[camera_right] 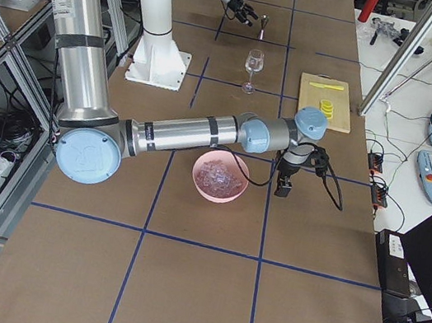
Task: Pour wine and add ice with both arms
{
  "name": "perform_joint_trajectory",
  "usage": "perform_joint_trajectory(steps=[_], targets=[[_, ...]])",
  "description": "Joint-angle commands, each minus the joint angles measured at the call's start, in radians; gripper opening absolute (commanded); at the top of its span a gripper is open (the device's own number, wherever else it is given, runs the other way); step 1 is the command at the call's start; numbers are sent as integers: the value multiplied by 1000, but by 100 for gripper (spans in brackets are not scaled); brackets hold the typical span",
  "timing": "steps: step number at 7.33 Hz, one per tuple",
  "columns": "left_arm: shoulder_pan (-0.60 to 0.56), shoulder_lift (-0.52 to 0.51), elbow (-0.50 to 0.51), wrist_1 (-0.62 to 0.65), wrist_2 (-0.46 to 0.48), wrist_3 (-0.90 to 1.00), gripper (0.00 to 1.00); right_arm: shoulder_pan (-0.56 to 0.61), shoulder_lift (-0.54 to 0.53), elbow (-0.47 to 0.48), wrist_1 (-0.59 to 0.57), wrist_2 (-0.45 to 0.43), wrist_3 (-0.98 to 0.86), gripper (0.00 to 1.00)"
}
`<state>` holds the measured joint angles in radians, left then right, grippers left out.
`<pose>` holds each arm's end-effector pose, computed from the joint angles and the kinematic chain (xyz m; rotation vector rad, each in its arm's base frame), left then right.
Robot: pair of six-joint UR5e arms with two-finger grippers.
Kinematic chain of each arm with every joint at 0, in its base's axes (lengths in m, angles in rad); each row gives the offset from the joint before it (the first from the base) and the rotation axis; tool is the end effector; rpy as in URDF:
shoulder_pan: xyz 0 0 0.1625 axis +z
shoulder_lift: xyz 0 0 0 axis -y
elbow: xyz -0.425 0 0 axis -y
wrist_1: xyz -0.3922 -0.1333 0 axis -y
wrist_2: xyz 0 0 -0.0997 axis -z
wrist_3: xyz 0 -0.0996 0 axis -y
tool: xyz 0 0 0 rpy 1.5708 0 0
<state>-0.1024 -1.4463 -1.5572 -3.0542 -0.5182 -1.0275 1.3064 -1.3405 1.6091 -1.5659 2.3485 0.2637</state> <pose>0.3815 -0.2602 0.5521 1.1976 0.8511 -0.3471 -0.0931 -0.5864 0.5136 0.0489 -0.8137 -0.1070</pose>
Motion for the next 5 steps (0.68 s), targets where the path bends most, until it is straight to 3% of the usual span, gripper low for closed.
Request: perform_joint_trajectory(steps=[1, 5], targets=[[0, -57, 48, -2, 40, 55, 99, -1, 0, -5, 1, 0, 0, 100], [0, -89, 112, 2, 86, 58, 98, -1, 0, -1, 1, 0, 0, 100]])
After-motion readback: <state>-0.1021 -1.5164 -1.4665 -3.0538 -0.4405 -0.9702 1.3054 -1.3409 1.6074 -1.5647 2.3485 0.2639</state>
